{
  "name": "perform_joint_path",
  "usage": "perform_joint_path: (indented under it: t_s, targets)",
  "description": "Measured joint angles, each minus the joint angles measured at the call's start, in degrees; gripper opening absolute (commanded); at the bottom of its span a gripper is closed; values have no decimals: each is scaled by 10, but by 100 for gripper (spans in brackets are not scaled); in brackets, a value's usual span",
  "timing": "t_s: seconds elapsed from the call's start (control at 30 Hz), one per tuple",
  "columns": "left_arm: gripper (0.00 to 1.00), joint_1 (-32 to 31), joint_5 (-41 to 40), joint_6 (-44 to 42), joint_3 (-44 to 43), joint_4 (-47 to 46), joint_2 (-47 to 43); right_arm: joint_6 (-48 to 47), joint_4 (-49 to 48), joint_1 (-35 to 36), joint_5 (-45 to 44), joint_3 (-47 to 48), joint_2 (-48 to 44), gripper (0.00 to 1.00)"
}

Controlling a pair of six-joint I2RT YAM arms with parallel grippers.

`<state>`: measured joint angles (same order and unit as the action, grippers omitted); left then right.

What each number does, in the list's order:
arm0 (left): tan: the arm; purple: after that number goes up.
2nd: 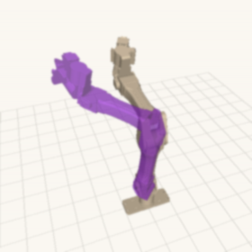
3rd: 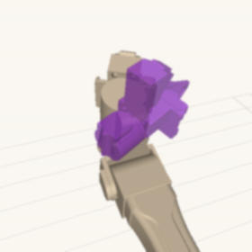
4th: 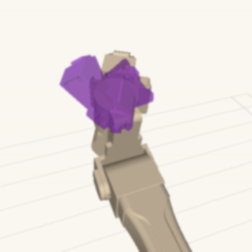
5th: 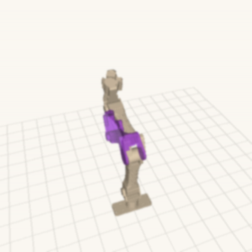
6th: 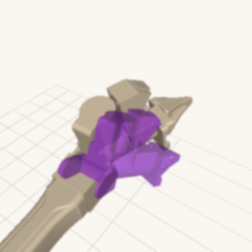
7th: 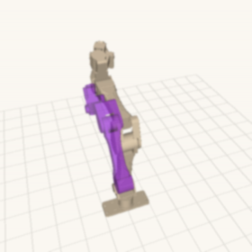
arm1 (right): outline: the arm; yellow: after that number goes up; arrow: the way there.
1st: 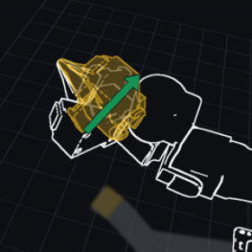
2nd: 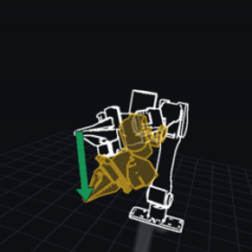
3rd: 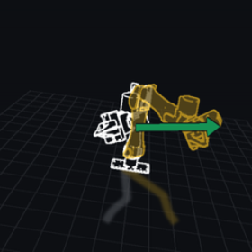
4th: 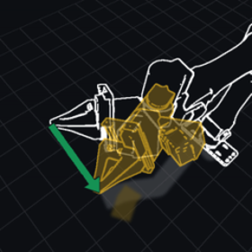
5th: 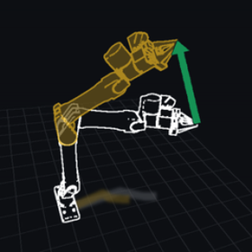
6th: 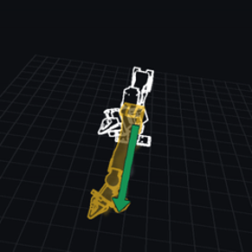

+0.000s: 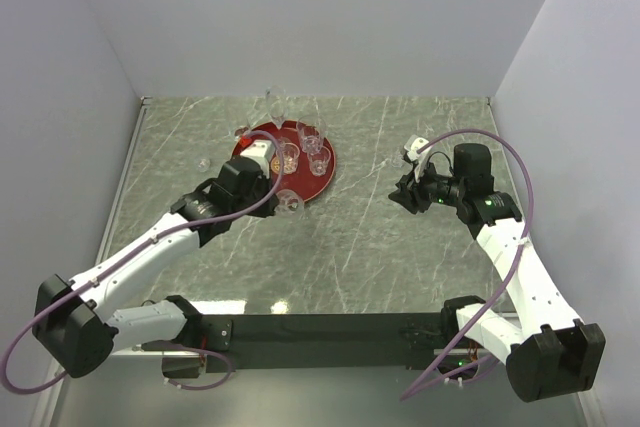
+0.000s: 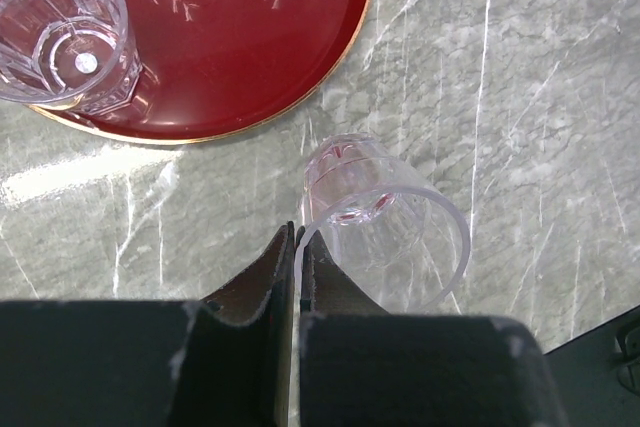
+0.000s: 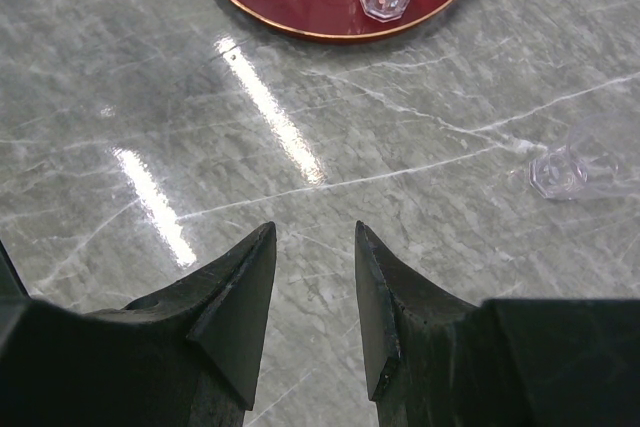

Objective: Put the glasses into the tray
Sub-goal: Place the glass into the tray

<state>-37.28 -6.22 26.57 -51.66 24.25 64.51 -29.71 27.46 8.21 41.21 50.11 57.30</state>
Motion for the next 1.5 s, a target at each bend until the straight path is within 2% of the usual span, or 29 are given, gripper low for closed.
perform_joint_path:
  t_s: [1.1,1.5]
  targets:
    - [0,-35,-84,-37,-86,-11,126,-2,0,0,-2,0,8,45]
    - [0,-36,-144,-63,-156,-10,226,-3,0,-2,-3,0,8,45]
